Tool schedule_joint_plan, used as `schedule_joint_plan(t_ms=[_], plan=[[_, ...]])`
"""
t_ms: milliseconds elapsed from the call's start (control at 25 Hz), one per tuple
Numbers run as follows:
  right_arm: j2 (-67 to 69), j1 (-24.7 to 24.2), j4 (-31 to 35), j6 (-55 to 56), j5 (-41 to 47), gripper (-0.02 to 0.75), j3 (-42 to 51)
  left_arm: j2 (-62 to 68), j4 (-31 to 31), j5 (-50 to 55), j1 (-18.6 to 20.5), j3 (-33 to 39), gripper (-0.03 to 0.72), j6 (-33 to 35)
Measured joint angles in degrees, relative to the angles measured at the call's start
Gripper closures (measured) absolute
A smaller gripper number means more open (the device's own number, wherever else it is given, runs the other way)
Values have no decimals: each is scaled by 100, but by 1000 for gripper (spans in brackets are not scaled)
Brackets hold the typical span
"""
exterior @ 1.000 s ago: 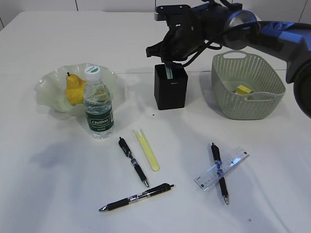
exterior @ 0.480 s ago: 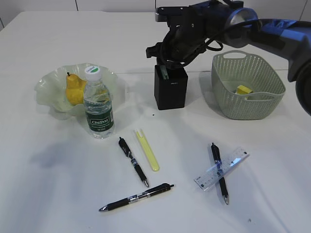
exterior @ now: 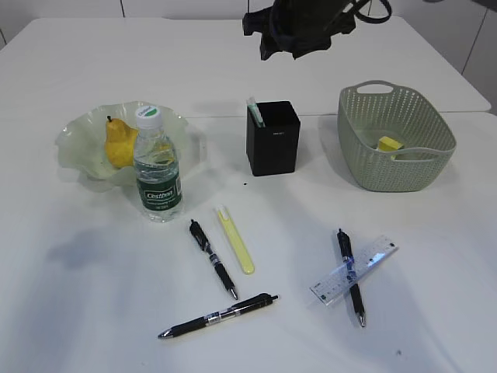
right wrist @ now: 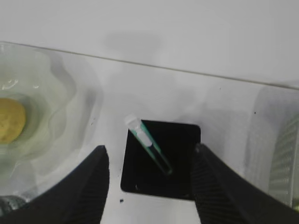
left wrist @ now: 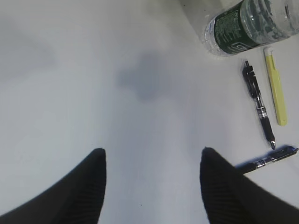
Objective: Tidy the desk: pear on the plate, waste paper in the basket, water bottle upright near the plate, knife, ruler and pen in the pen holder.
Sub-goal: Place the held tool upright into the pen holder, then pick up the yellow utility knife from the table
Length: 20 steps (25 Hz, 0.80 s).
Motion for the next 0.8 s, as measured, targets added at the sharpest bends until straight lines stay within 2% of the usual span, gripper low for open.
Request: schedule_joint_plan(t_ms=[240,440,600,800], plan=[[-425,12,381,-188,1006,328,0,0,0,0,0,0,240,0],[-517,301,430,-202,1819,328,0,0,0,0,0,0,240,0],[-517,615,360,-83,1992,331,0,0,0,0,0,0,240,0],[-482,747,259,71,2017,372,0,0,0,-10,0,0,240,0]])
